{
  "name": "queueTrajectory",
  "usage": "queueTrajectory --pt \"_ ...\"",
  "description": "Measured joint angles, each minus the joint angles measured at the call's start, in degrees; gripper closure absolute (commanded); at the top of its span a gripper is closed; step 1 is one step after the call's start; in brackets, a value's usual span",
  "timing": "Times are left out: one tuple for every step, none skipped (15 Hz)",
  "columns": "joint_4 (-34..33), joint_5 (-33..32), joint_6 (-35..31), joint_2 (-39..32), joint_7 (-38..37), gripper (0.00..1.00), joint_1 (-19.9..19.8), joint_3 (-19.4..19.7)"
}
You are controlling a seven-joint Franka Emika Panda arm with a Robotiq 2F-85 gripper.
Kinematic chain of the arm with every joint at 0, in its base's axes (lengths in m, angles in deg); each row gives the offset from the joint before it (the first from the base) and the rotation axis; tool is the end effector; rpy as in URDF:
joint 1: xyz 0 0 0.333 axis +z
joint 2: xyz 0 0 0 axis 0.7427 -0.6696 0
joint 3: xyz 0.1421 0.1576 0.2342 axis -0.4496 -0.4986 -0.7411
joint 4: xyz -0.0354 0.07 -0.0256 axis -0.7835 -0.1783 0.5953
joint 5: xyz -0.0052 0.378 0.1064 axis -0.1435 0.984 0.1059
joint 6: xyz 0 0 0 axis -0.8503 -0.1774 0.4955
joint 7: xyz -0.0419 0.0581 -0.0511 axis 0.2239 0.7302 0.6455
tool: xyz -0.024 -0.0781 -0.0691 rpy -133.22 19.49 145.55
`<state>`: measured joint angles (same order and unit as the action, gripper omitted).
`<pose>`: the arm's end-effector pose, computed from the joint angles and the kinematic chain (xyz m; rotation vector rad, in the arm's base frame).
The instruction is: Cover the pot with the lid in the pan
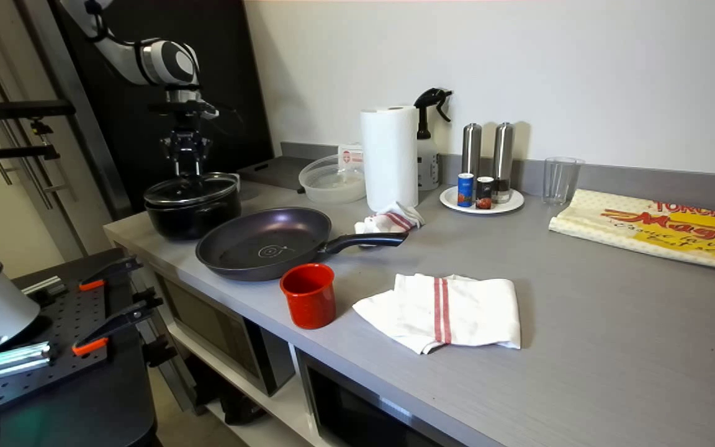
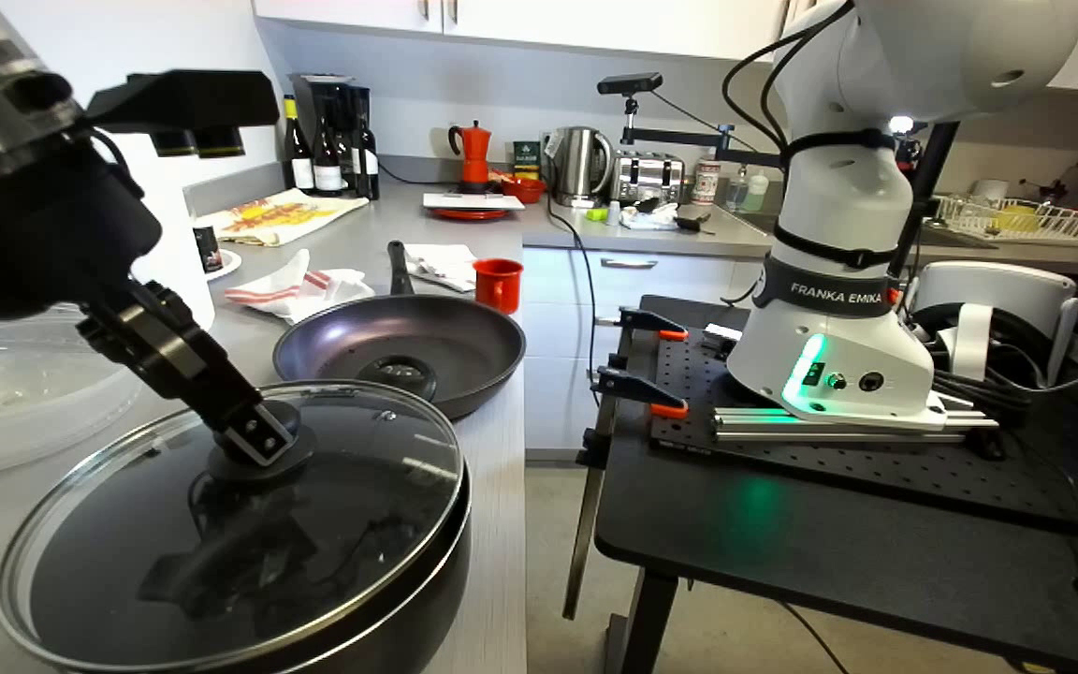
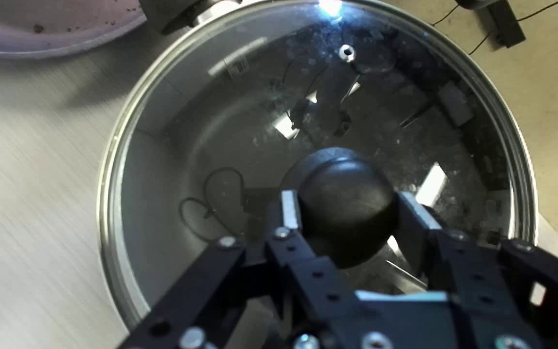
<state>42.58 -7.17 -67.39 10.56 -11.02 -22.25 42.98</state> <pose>0.4485 0.4099 0.2334 2.4922 1.5707 -0.5665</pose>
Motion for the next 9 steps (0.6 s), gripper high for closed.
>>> queueTrajectory --pt "-0.02 -0.01 0.13 -0.29 -0.01 0.75 0.11 0.01" --pt "-0.15 -0.17 0.36 -0.46 -0.12 0.75 0.25 0.03" --pt "-0.35 -0.19 0.73 -0.56 -0.12 0.75 0.35 0.05" --pt "-0.49 -0.22 1.04 -0.66 -0.13 0.75 0.44 0.07" --pt "-0.64 -0.26 1.33 -0.80 -0.14 0.75 0.53 0.09" --pt "-0.82 -0.32 1.61 -1.03 -0.15 0.75 0.63 0.10" --pt "-1.04 -0.42 1.83 -1.35 -0.17 0.75 0.74 0.11" --pt "-1.18 -0.57 2.00 -1.65 -0.21 0.75 0.86 0.12" --pt "-1.33 -0.80 2.32 -1.92 -0.36 0.75 1.03 0.15"
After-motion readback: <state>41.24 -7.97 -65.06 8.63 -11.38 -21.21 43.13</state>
